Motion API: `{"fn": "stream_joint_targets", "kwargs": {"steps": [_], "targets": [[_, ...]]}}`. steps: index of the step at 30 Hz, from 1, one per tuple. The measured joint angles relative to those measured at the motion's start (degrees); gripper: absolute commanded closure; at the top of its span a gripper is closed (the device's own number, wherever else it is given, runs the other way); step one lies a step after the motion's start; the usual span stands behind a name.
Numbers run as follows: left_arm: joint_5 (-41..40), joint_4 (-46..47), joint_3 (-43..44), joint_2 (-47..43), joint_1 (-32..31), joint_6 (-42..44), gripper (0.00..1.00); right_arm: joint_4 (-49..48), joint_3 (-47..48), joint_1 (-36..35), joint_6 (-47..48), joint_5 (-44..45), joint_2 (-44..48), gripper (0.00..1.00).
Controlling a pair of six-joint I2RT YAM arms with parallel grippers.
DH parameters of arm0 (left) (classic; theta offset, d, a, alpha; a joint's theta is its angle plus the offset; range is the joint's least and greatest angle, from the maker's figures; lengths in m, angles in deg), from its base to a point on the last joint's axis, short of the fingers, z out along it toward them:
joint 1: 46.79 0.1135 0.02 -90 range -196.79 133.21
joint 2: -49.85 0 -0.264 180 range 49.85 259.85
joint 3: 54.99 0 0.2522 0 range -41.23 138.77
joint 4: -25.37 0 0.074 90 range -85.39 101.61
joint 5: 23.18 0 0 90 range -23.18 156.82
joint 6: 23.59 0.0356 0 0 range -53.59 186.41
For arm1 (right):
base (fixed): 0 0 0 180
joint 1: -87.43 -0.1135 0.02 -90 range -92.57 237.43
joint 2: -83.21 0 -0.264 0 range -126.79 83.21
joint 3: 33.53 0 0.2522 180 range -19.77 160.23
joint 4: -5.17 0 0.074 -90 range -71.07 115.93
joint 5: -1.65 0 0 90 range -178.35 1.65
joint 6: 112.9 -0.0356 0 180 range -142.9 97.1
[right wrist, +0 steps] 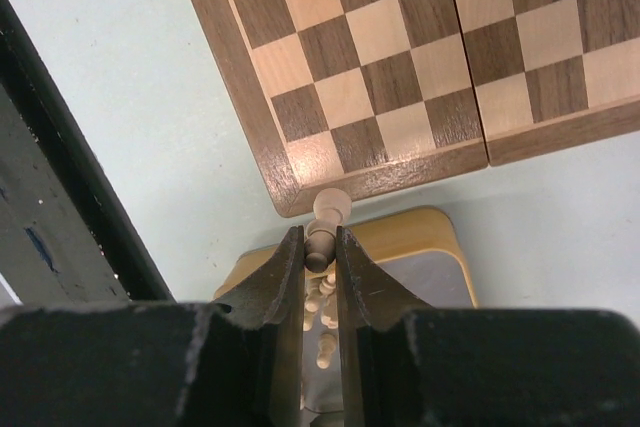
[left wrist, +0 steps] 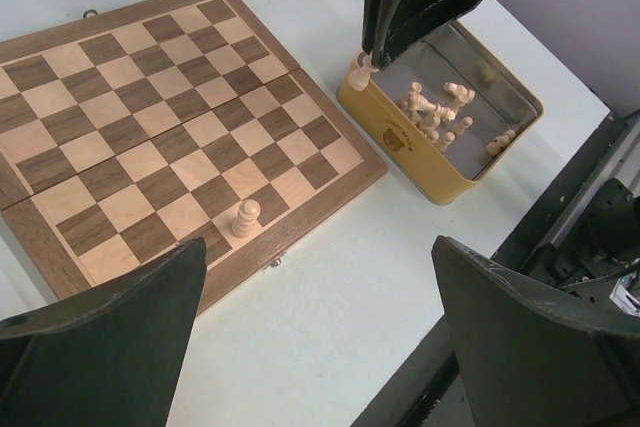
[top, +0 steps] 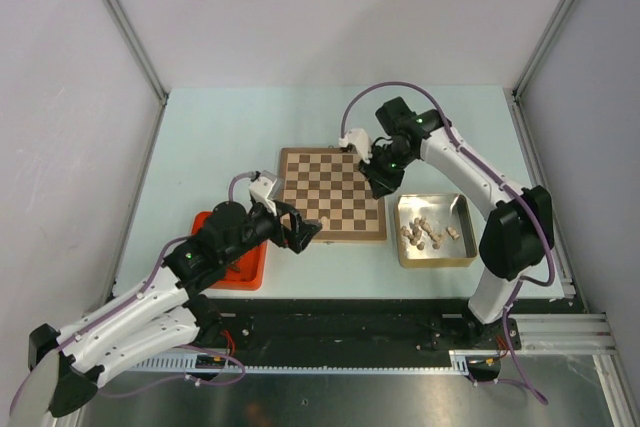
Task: Set up the chess pieces on the board
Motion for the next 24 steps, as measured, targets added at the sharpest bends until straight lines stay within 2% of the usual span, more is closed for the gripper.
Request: {"fn": "stream_joint_targets", "kwargs": {"steps": [24], "targets": [[-2.4, -0.7, -0.6, -3.1, 0.0, 0.0, 0.0, -0.4, 5.1, -3.5, -2.5, 1.9, -6.6, 0.91]]}}
